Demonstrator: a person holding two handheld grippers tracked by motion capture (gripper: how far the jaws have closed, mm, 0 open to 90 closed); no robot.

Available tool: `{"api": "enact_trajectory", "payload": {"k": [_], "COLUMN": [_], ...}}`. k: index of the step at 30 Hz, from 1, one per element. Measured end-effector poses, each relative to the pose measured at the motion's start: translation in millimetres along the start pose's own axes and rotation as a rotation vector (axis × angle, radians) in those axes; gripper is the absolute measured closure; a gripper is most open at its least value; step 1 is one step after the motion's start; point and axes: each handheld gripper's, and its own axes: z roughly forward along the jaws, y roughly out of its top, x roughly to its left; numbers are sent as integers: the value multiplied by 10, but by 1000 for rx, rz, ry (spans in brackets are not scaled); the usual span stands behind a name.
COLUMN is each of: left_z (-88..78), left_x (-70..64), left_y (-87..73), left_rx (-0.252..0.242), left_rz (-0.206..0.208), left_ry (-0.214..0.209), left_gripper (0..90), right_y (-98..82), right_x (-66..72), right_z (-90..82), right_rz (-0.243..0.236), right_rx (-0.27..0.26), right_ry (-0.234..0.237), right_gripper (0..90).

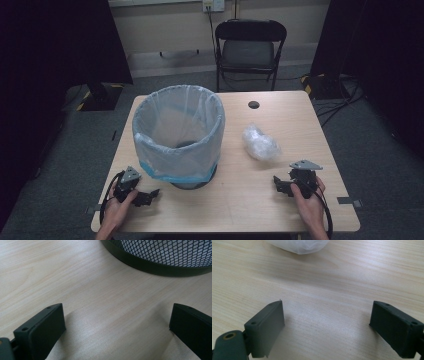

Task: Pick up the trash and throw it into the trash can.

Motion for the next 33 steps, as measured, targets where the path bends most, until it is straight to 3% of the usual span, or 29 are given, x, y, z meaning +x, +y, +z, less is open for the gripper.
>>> {"api": "enact_trajectory", "payload": {"k": [12,18,23,27,33], "left_z": [2,2,2,2,2], "left_x": [-4,-4,-4,-4,-4], "left_y": [1,2,2,2,2], "left_rx": [0,0,0,0,0], "left_rz": [-3,-3,-3,-3,-3], "left_ry": [3,4,4,3,4], "left_gripper": [0,0,0,0,0], "right_y": [30,159,289,527,830], "right_x": [25,56,49,84,107], "right_z": [-18,-145,-239,-335,-299], "right_rz": [-13,-4,-19,-59,-80], "right_rx": [10,-51,-84,-119,-149], "right_ry": [-5,69,95,130,165], "right_gripper": [149,142,142,139,137]}}
